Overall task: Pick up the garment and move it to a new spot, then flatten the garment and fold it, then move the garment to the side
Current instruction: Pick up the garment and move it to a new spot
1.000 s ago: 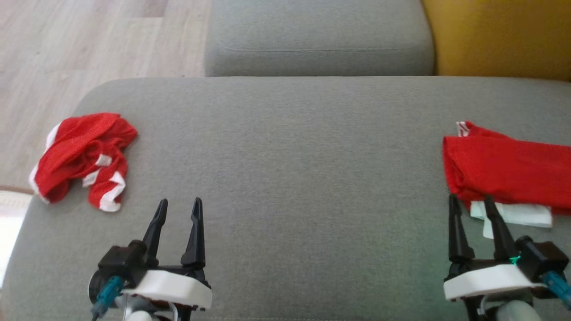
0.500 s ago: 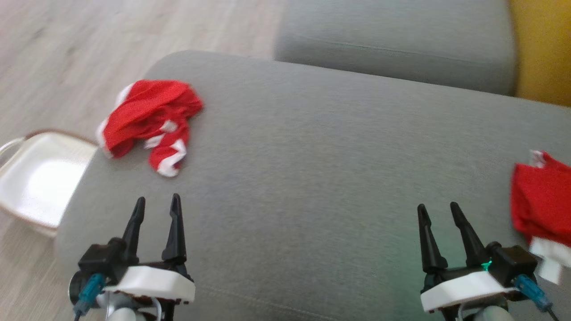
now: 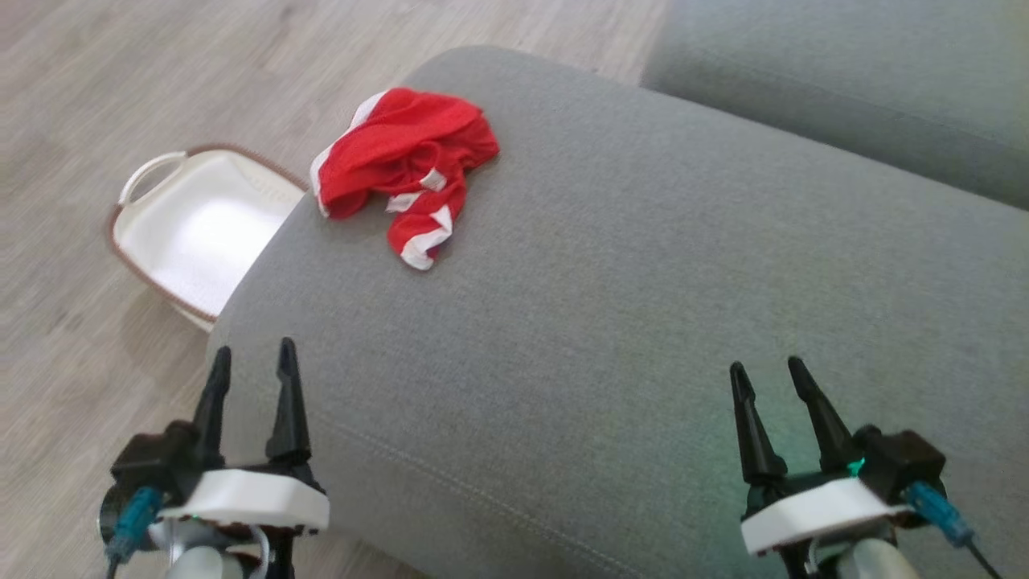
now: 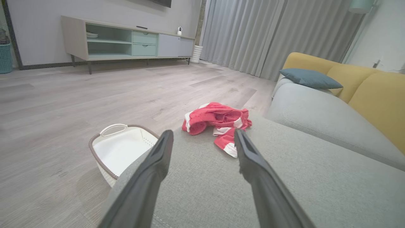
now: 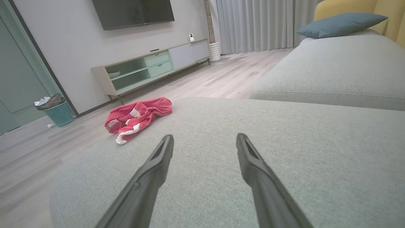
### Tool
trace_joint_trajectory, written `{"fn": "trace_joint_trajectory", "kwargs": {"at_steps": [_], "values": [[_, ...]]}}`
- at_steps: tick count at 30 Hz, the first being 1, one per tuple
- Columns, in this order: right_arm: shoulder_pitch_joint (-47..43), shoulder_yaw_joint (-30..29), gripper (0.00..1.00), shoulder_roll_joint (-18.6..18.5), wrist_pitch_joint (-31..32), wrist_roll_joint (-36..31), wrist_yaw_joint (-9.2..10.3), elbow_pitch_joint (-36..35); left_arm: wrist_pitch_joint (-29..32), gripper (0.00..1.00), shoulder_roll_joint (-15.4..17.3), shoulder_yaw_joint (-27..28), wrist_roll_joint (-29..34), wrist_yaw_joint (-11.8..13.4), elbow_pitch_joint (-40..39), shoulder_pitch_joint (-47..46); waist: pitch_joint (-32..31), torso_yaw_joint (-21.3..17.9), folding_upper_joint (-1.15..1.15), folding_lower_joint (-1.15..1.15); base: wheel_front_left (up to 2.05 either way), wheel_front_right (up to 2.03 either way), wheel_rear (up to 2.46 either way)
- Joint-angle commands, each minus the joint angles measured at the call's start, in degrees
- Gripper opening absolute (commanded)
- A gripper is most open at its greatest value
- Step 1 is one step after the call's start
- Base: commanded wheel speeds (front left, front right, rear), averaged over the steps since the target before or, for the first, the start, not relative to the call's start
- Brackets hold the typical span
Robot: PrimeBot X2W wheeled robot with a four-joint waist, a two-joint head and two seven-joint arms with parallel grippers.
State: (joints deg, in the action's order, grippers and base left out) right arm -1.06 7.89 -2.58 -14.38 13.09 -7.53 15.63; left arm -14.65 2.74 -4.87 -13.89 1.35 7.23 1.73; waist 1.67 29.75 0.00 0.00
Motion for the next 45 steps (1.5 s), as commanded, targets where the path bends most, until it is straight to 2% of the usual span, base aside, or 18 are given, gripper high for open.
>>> {"fn": "trace_joint_trajectory", "kwargs": {"at_steps": [1, 8, 14, 17, 20, 27, 32, 39, 45], "values": [[2.7, 1.4, 1.0, -0.3, -0.6, -0.2, 0.04, -1.5, -0.3, 1.0, 0.1, 1.9, -0.6, 0.0, -1.9, -3.4, 0.8, 0.5, 0.0, 0.0, 0.0, 0.0, 0.0], [4.1, 0.6, 1.0, -0.3, -0.6, -1.4, 0.04, -1.5, -0.3, 1.0, 0.1, 3.2, 0.1, -1.2, -2.1, -5.0, 3.4, -1.2, 0.0, 0.0, 0.0, 0.0, 0.0], [7.0, -2.7, 1.0, -0.3, 0.7, -3.9, 0.04, -4.4, -0.3, 1.0, 0.8, 6.8, 3.0, -4.5, 1.3, -11.3, 8.1, -4.5, 0.0, 0.0, 0.0, 0.0, 0.0], [8.9, -5.3, 1.0, -0.3, 2.4, -5.8, 0.04, -7.4, -0.3, 1.0, 2.5, 8.0, 3.9, -5.9, 5.7, -16.7, 11.0, -6.3, 0.0, 0.0, 0.0, 0.0, 0.0], [10.7, -7.9, 1.0, -0.3, 4.5, -7.2, 0.04, -11.1, -0.2, 1.0, 4.7, 7.5, 3.1, -7.3, 14.4, -22.8, 14.1, -8.1, 0.0, 0.0, 0.0, 0.0, 0.0], [13.9, -10.0, 1.0, -0.3, 8.2, -8.8, 0.04, -18.1, 3.5, 1.0, 11.3, 0.7, 2.1, -8.8, 32.2, -38.6, 19.5, -11.9, 0.0, 0.0, 0.0, 0.0, 0.0], [14.2, -9.5, 1.0, -0.3, 9.7, -9.4, 0.04, -20.8, 7.7, 1.0, 14.4, -6.9, -2.3, -8.8, 40.6, -47.1, 21.8, -13.7, 0.0, 0.0, 0.0, 0.0, 0.0], [14.1, -9.2, 1.0, -0.3, 10.4, -9.5, 0.04, -22.4, 11.6, 1.0, 16.7, -12.8, -7.6, -8.8, 47.9, -52.9, 23.4, -15.1, 0.0, 0.0, 0.0, 0.0, 0.0], [14.5, -8.4, 1.0, -0.3, 10.7, -9.7, 0.04, -23.3, 11.1, 1.0, 17.6, -15.0, -9.8, -8.8, 54.0, -56.7, 24.7, -16.1, 0.0, 0.0, 0.0, 0.0, 0.0]]}}
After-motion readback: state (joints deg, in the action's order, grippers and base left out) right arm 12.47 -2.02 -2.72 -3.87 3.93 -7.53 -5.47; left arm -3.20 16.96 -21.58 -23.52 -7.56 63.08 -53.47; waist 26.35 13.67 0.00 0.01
